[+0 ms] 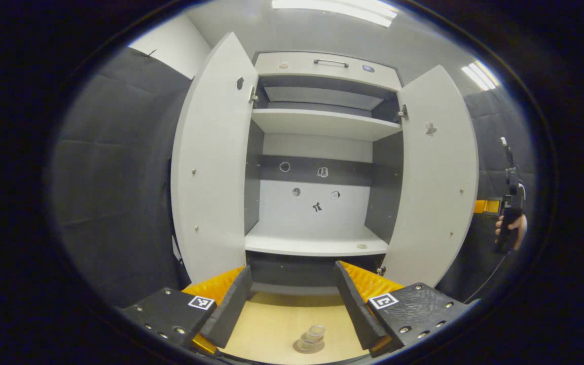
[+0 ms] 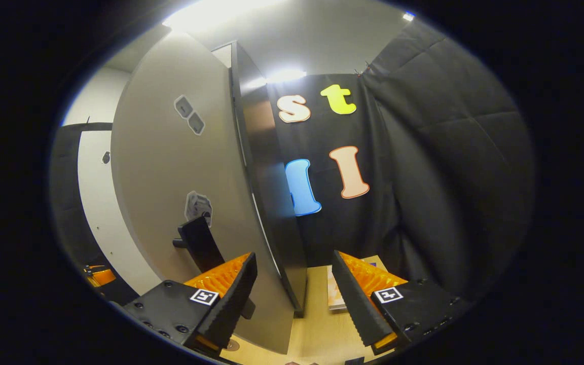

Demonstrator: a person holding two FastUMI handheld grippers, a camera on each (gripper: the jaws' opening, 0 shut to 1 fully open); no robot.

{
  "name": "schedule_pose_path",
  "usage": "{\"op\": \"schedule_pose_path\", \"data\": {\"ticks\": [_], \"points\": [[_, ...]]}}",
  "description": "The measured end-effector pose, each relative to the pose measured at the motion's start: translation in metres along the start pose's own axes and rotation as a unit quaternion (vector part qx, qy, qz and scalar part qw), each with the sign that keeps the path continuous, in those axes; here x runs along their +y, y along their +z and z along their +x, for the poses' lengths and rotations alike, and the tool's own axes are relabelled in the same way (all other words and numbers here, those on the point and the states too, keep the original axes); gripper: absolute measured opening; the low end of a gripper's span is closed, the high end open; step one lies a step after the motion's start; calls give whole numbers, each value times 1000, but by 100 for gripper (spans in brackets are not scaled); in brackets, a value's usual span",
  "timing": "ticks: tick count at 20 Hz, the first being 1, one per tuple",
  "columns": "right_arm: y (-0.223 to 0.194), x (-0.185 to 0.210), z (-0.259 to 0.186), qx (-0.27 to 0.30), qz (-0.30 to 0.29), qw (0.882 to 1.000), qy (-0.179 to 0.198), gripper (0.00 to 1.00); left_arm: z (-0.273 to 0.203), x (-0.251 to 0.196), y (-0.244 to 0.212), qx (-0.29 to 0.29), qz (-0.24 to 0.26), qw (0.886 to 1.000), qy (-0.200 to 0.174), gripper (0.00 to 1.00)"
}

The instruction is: Grasp the bottle in the cabinet with the left hand and place it on the coaster, then close the right door with the right hand and the left door with the left hand.

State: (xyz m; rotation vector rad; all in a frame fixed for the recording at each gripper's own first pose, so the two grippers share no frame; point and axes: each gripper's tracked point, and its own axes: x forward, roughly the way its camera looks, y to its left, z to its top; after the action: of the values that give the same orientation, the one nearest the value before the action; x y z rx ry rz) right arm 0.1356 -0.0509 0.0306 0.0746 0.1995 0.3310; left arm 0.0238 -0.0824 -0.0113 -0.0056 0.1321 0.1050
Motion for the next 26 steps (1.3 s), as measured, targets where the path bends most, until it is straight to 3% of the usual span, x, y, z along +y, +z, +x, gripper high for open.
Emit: {"op": "schedule_pose_path", "data": {"ticks": [5,7,9,18,26], "points": [[11,10,-2,-19,-69,997,-30,95,0,15,4,-7,-14,1000,7,94],[10,16,-5,-25,-88,995,-38,95,-1,31,7,-17,-5,999,28,94],[8,28,-5,-36,-86,995,-34,95,-4,40,6,-20,4,999,42,94],[-13,81,10,-22,-24,999,-10,95,-4,53,-7,-8,-7,1000,30,94],[-29,139,40,-6,-15,1000,26,95,0,78,-10,-5,-16,999,31,94]]}}
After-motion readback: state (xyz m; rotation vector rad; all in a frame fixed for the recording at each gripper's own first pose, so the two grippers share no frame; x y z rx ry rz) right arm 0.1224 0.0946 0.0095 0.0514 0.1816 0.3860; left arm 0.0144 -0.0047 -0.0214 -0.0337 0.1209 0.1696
